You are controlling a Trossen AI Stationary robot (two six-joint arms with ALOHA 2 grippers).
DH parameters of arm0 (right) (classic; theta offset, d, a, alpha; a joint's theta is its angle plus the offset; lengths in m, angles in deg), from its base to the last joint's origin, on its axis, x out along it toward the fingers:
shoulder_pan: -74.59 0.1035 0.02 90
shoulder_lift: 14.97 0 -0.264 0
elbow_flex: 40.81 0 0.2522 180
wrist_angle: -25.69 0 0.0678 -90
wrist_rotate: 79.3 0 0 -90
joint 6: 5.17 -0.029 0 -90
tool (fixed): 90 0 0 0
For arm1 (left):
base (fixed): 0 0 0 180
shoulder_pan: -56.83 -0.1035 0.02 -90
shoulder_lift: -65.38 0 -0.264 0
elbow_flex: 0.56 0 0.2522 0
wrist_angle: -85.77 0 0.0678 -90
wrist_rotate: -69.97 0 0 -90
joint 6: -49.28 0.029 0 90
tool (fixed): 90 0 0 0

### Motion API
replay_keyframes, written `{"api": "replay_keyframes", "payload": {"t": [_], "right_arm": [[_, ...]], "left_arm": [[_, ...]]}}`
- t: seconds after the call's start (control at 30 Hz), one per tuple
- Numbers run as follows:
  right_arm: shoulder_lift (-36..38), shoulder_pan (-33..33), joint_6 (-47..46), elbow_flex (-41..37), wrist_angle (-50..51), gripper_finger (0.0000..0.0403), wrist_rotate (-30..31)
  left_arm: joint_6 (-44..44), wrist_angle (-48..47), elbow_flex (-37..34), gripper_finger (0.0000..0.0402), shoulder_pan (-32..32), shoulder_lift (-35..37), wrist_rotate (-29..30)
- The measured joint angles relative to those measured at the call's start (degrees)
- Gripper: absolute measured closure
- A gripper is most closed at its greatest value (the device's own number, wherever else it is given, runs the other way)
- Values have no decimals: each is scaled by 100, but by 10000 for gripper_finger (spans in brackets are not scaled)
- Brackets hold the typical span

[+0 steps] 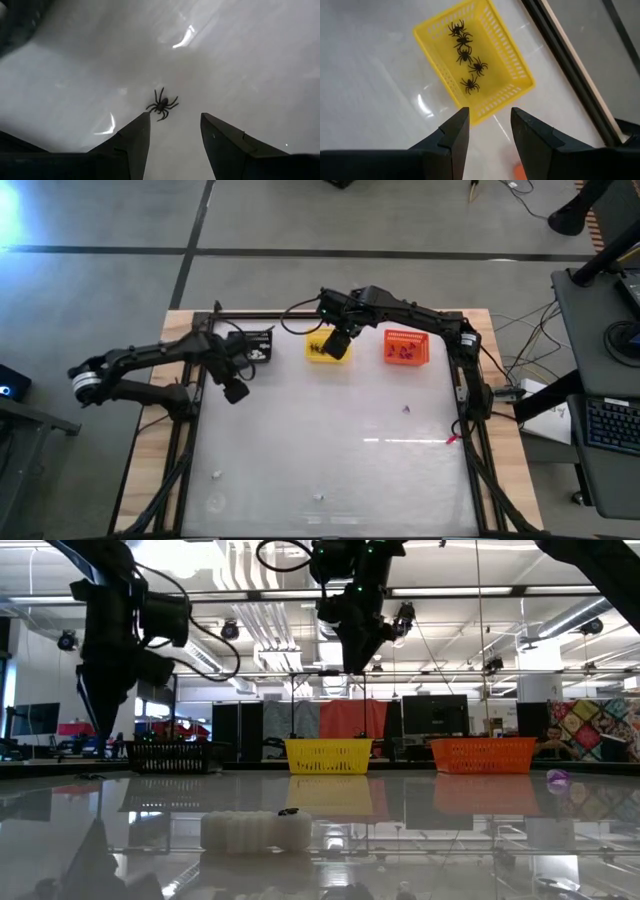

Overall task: Sort Halloween decoration
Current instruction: Put the black spider toy into the yellow basket

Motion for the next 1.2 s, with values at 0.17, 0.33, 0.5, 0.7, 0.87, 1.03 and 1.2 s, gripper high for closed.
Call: {"api": "replay_keyframes", "payload": {"t": [0.17, 0.33, 0.5, 0.7, 0.87, 1.03, 1.2], "right_arm": [[2, 46, -111, 0, 38, 264, 2], [4, 121, -149, 0, 36, 264, 0], [4, 157, -95, 0, 36, 264, 0], [4, 159, -28, 0, 34, 264, 0], [4, 159, 58, 2, 34, 264, 0], [4, 159, 96, 2, 34, 264, 0], [7, 159, 107, 4, 34, 264, 0]], "left_arm": [[-196, 204, -152, 244, -1, -287, 0], [-440, 288, -128, 244, -4, -644, 4], [-547, 445, -139, 244, -4, -962, 4], [-547, 578, -149, 244, -4, -1244, 6], [-545, 561, -199, 244, -4, -1453, 37], [-505, 594, -316, 244, -4, -1675, 48], [-421, 561, -278, 253, -4, -1969, 55]]}}
